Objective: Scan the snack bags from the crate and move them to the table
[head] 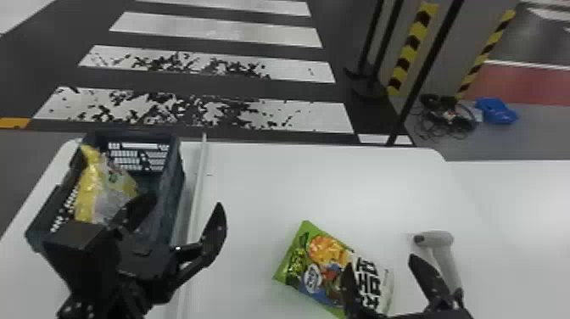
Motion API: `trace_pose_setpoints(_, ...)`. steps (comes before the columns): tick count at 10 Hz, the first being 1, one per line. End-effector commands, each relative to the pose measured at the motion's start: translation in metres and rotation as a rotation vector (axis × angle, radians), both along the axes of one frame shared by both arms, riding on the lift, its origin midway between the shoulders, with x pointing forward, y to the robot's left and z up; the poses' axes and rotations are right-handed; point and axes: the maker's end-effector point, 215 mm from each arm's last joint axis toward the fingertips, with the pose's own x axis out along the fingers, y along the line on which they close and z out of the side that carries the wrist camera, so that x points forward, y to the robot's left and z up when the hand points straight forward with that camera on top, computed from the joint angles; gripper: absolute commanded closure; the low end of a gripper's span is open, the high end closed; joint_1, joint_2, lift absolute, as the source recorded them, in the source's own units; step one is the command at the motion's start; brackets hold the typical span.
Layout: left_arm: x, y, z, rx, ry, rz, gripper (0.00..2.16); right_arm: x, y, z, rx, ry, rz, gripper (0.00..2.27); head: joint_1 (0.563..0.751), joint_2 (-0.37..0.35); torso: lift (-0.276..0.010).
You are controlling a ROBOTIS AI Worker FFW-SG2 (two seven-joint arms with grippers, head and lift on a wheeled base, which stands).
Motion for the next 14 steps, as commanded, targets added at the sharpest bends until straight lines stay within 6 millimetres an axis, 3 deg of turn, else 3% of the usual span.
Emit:
trace_pose_setpoints(1, -0.010, 0.008, 0.006, 0.008, -0.023, 0.014, 0.01, -0.002, 0.001, -0.006, -0.001, 0.015, 0.009, 0.14, 0.695, -0.139, -0.095)
trace_pose_setpoints(3, -0.018, 0.027, 0.002, 0.008, -0.021, 0.046, 0.01, -0.008, 0.010, -0.019, -0.015, 0.047, 0.026, 0.14, 0.695, -0.119, -0.095)
trace_pose_setpoints(6, -0.028, 0.049, 0.001, -0.007, -0.030, 0.070, 0.01, -0.024, 0.060, -0.044, -0.049, 0.140, 0.149, 0.13, 0.695, -0.062, -0.095)
trace_pose_setpoints(9, -0.043, 0.073, -0.008, 0.013, -0.003, 0.083, 0.01, -0.022, 0.073, -0.047, -0.042, 0.166, 0.165, 0.13, 0.695, 0.061, -0.095)
trace_pose_setpoints(14, -0.047, 0.076, -0.016, -0.007, 0.019, 0.065, 0.01, -0.030, 0.117, -0.080, -0.027, 0.261, 0.299, 0.14, 0.695, 0.164, -0.095)
